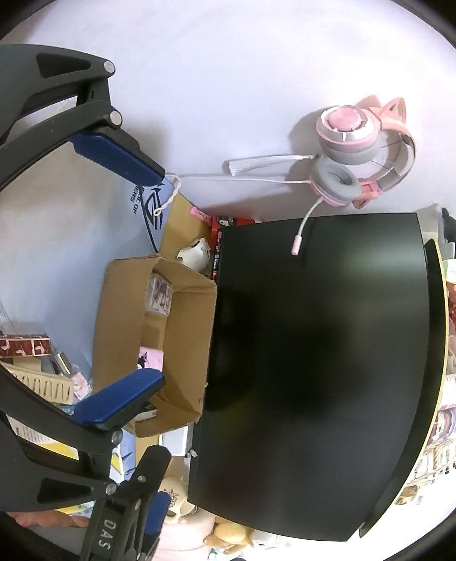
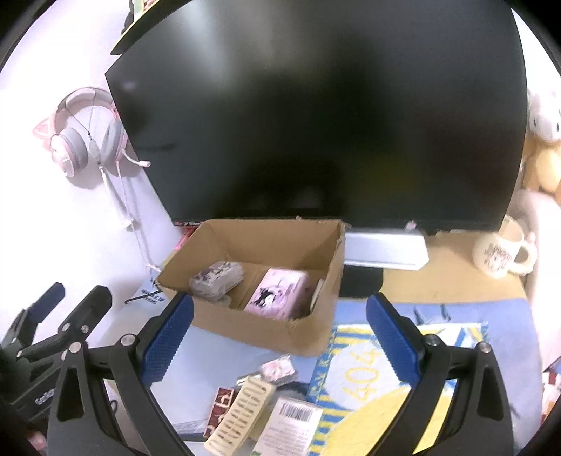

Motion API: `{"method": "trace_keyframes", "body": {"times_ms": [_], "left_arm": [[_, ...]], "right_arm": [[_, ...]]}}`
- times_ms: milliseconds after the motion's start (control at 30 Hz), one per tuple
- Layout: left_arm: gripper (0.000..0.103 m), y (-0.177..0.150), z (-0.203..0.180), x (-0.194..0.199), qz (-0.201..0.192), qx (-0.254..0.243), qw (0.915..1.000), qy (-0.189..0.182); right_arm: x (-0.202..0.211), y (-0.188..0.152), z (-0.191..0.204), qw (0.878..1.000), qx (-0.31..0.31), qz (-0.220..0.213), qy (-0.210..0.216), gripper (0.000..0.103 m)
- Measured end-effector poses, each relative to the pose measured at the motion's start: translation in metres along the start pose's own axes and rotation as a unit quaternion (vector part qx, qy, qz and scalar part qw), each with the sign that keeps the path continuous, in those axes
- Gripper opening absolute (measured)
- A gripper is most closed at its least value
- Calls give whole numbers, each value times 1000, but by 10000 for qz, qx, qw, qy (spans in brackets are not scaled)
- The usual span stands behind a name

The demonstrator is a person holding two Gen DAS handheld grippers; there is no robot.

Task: Organize objects
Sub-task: 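Withdraw both open grippers up and out of the cardboard box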

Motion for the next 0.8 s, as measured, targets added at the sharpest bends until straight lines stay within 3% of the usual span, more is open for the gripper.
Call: {"method": "trace_keyframes", "body": {"times_ms": [133,400,567,800], "left_arm": [[103,-10,4,-7,152,62,9998,-67],[103,-33,16,-6,-154,22,9998,144],[103,-52,20,-16,-27,-120,9991,416],[103,-62,21,-20,9,-27,9994,331]], "right_arm": [[3,-10,3,9997,10,-51,219,103],[0,-22,7,9991,336,-141,-210,103],[-9,-30,6,9975,510,-32,-491,103],[-10,-43,-4,9987,369,-151,-326,103]]}}
Point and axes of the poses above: each gripper's, at about its wrist camera, not at the fingertips, and x roughly against the way its jaws point, z to its left, y to its top, the point moved 2 cm from there along -x, roughly the way its jaws point, and after that the axes turned 10 degrees about z, right-handed, at the moved point
